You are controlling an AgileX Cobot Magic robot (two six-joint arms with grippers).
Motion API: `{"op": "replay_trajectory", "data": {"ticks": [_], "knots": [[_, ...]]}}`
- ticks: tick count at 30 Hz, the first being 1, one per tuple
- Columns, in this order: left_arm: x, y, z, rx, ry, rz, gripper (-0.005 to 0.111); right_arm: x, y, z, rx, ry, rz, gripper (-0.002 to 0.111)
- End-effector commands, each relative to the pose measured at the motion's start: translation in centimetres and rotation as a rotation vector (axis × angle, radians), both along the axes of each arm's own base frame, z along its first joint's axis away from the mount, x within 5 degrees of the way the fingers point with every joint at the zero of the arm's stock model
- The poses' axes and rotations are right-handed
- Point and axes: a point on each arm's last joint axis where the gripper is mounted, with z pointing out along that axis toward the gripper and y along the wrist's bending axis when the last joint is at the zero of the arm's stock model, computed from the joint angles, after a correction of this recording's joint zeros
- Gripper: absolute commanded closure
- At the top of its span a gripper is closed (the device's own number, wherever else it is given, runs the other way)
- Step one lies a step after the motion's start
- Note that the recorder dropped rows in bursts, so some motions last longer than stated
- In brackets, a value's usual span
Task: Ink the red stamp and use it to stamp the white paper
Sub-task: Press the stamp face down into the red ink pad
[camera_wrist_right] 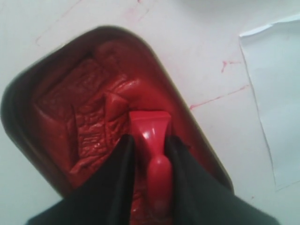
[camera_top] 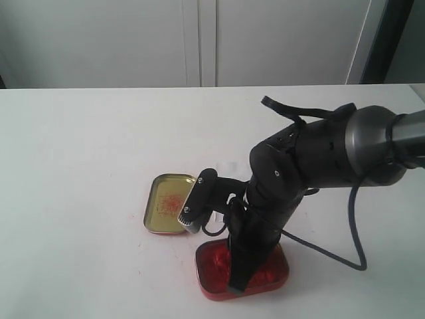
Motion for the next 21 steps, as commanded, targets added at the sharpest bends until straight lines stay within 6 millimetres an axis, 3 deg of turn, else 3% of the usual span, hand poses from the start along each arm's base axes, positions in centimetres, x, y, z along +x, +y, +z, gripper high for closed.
{"op": "replay_trajectory", "data": {"ticks": [1,7,21], "knots": [[0.0,0.0,-0.1,0.000,0.001,-0.001,0.107,-0.2,-0.4,1.4,0.016,-0.036,-0.004,0.108],[0.0,0.0,-0.1,0.000,0.001,-0.001,0.107,-0.3,-0.5,2.8,0.052,-0.073,-0.012,0.108],[0.0,0.0,-0.1,0.000,0.001,-0.001,0.107,-0.3,-0.5,3.0,0.052,-0.072,-0.014,0.108]]}}
